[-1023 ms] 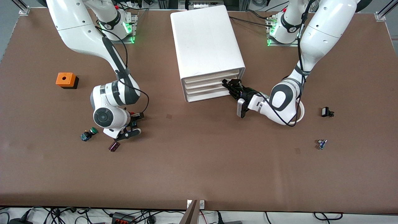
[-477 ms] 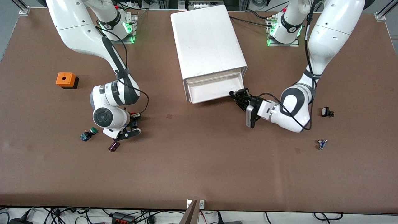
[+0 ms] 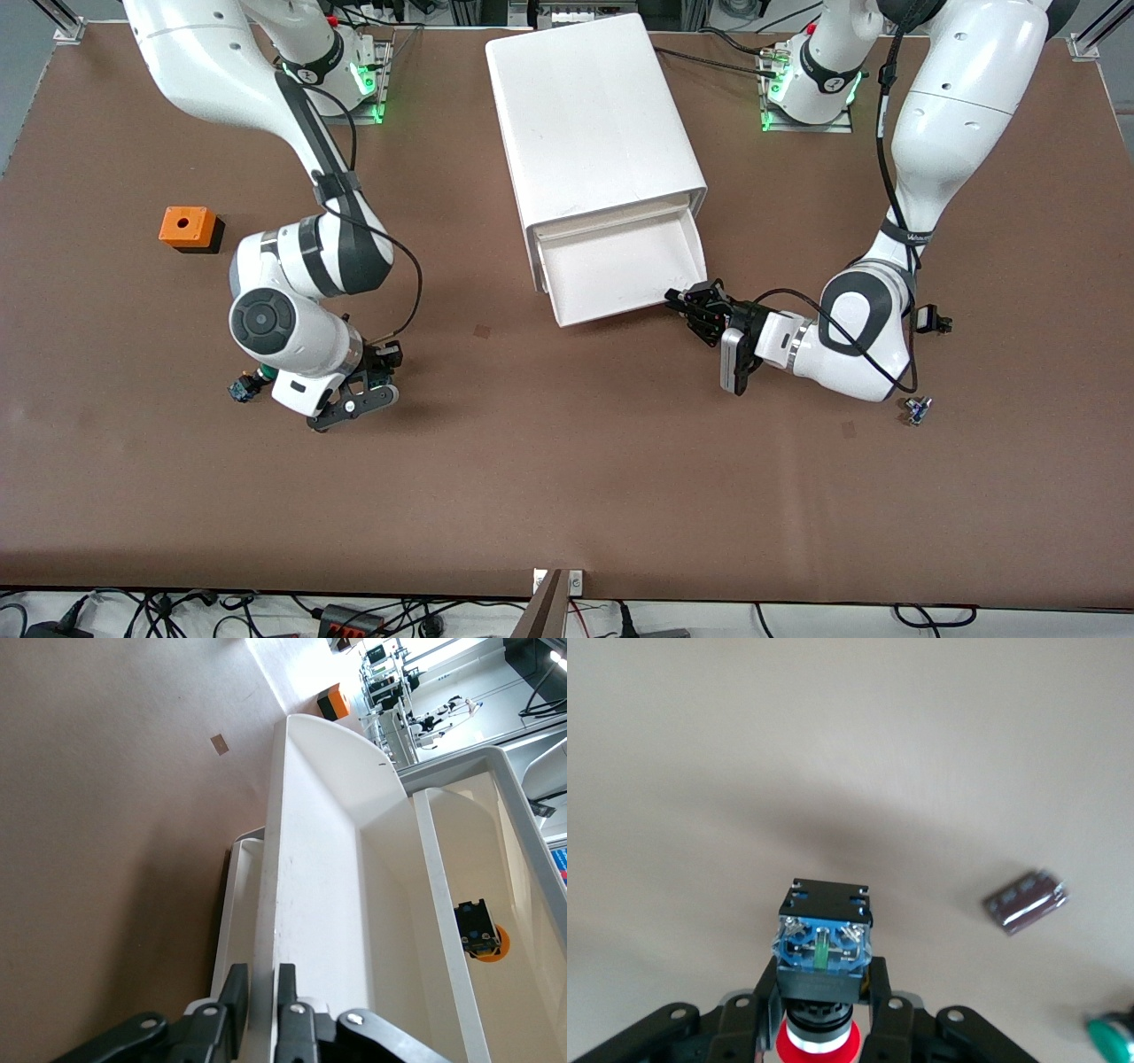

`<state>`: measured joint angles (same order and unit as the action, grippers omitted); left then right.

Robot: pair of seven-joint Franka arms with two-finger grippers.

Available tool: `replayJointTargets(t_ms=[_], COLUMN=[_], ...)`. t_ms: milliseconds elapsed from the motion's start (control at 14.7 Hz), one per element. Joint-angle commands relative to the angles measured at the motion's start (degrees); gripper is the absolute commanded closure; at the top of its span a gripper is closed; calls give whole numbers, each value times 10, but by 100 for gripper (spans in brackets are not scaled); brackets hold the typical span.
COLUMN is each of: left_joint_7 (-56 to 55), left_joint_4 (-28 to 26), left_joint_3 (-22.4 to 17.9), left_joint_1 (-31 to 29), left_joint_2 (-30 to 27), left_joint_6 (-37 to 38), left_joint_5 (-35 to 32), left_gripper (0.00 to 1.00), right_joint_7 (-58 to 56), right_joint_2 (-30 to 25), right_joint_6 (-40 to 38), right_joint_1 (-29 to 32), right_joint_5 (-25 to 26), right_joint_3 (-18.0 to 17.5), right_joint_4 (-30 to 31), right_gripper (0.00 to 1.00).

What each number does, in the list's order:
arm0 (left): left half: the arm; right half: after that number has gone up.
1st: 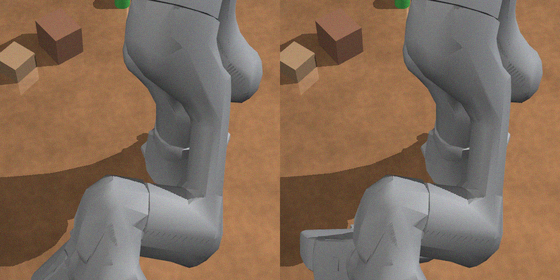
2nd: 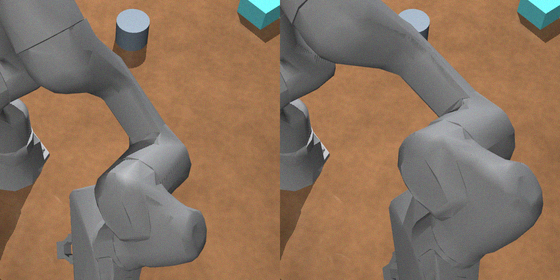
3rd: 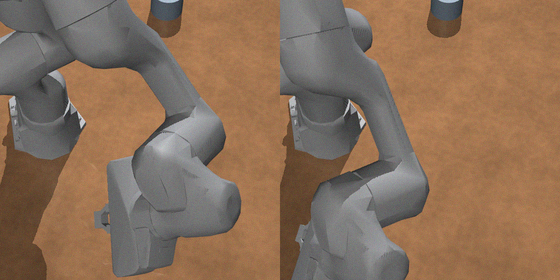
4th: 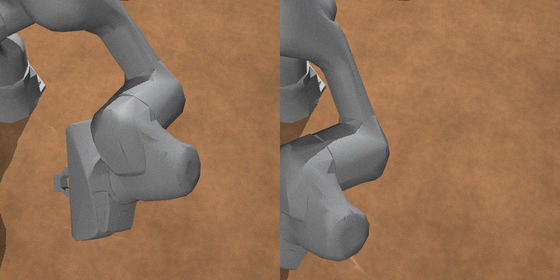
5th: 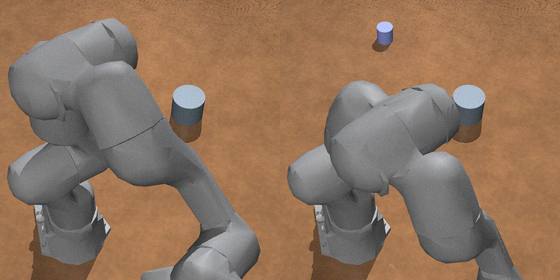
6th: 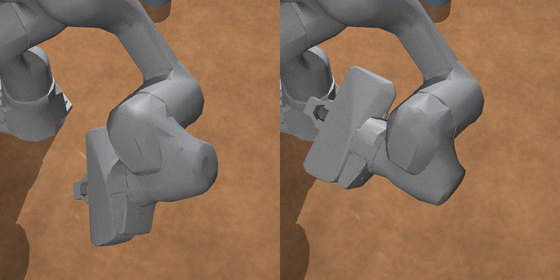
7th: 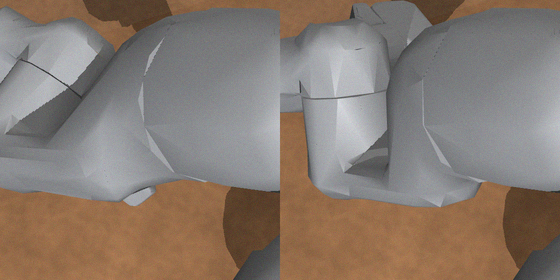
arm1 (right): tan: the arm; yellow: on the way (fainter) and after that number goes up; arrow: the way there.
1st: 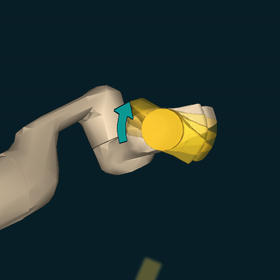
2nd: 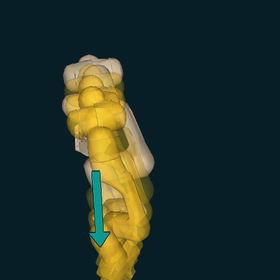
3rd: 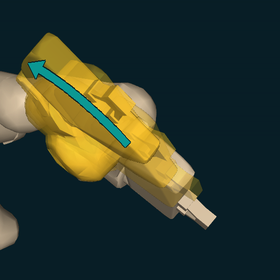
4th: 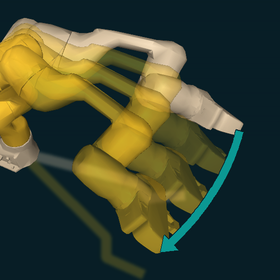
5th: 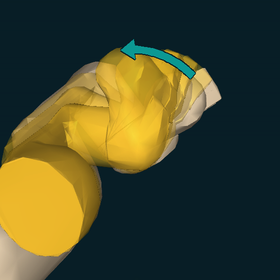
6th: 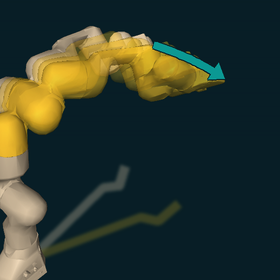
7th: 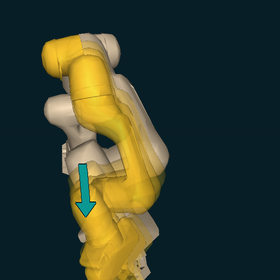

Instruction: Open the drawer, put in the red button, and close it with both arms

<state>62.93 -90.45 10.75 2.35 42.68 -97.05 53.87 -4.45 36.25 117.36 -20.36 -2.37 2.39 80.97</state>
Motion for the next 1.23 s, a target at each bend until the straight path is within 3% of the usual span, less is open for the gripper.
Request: replayJointTargets(t_ms=[0,136,273,477,682,818,955,1159], left_joint_7=[-4,-45,-155,-271,-362,-395,-424,-423], left_joint_4=[21,67,100,136,138,134,135,138], left_joint_3=[1,0,0,0,1,-1,-3,-4], left_joint_1=[-5,-9,-22,-40,-40,-41,-42,-61], left_joint_2=[7,7,6,-14,-87,-115,-130,-136], left_joint_6=[-2,13,92,142,157,159,158,154], left_joint_5=[-11,-14,-37,-89,-249,-311,-412,-493], left_gripper=[0,0,0,0,0,0,0,0], right_joint_7=[-6,-6,-4,18,56,118,166,177], right_joint_2=[4,6,7,17,30,46,62,78], right_joint_6=[-46,-57,-56,-46,-26,-3,11,10], right_joint_1=[-23,-44,-72,-129,-181,-211,-231,-251], right_joint_5=[-9,-9,-10,-10,-10,-10,-10,-10], right_joint_3=[2,2,2,2,2,2,2,-1], right_joint_4=[-94,-142,-173,-215,-221,-221,-221,-221], right_gripper=[100,100,100,100,100,100,100,100])
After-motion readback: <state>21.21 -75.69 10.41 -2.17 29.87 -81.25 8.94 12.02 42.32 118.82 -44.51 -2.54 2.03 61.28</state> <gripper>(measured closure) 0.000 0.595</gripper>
